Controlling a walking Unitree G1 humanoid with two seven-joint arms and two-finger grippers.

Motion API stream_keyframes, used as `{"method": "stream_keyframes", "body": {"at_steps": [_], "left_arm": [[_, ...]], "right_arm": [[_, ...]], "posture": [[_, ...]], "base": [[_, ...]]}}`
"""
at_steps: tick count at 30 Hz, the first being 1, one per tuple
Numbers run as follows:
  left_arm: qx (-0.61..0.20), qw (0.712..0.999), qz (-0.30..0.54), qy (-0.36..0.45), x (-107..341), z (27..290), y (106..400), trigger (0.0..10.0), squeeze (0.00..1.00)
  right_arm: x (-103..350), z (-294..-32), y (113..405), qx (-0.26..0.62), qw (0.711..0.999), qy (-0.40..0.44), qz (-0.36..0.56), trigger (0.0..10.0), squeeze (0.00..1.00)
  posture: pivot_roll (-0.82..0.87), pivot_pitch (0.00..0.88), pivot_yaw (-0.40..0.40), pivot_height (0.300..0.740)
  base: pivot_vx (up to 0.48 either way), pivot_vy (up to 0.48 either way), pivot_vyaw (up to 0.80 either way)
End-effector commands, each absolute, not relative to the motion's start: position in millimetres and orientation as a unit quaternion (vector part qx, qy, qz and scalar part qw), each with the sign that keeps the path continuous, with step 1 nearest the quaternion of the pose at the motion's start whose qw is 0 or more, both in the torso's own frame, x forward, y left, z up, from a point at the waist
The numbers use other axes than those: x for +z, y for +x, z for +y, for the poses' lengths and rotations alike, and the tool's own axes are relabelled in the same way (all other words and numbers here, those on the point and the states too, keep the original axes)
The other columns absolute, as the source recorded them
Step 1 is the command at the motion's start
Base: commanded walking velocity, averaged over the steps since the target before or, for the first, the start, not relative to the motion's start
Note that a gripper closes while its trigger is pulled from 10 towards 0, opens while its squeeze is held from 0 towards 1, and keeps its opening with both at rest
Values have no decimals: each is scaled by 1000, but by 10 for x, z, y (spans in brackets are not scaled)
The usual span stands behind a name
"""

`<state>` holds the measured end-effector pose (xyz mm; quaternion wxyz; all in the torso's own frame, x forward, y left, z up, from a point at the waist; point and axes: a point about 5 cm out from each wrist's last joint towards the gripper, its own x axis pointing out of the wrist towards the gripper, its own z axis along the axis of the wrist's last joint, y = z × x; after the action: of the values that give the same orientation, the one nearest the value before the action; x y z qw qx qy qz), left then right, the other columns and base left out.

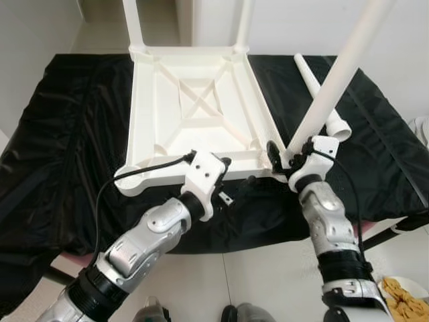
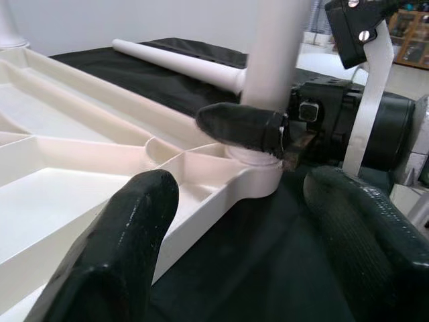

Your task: Building children table

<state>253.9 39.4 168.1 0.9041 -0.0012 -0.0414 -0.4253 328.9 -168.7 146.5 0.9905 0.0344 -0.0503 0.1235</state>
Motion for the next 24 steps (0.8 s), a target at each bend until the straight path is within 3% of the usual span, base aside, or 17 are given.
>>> {"method": "stream_keyframes", "body": {"at_steps": [1, 10, 23, 24], "left_arm": [[-522, 852, -44, 11, 1678, 329, 2460, 10000, 0], [-523, 851, -44, 12, 1678, 338, 2463, 10000, 0], [-529, 848, -45, 15, 1681, 321, 2463, 10000, 0], [-528, 848, -45, 15, 1681, 320, 2464, 10000, 0]], "right_arm": [[1419, -1671, 3272, 180, 982, 31, -49, 10000, 0], [1415, -1977, 3310, 245, 969, 7, -41, 10000, 0], [1374, -2092, 3356, 295, 955, -8, -25, 10000, 0], [1377, -2102, 3370, 296, 955, -12, -26, 4745, 0]], "posture": [[27, 58, -36, 740], [30, 42, -32, 740], [28, 30, -31, 740], [30, 30, -33, 740]], "base": [[0, 0, 0], [0, 0, 0], [0, 0, 0], [0, 0, 0]]}}
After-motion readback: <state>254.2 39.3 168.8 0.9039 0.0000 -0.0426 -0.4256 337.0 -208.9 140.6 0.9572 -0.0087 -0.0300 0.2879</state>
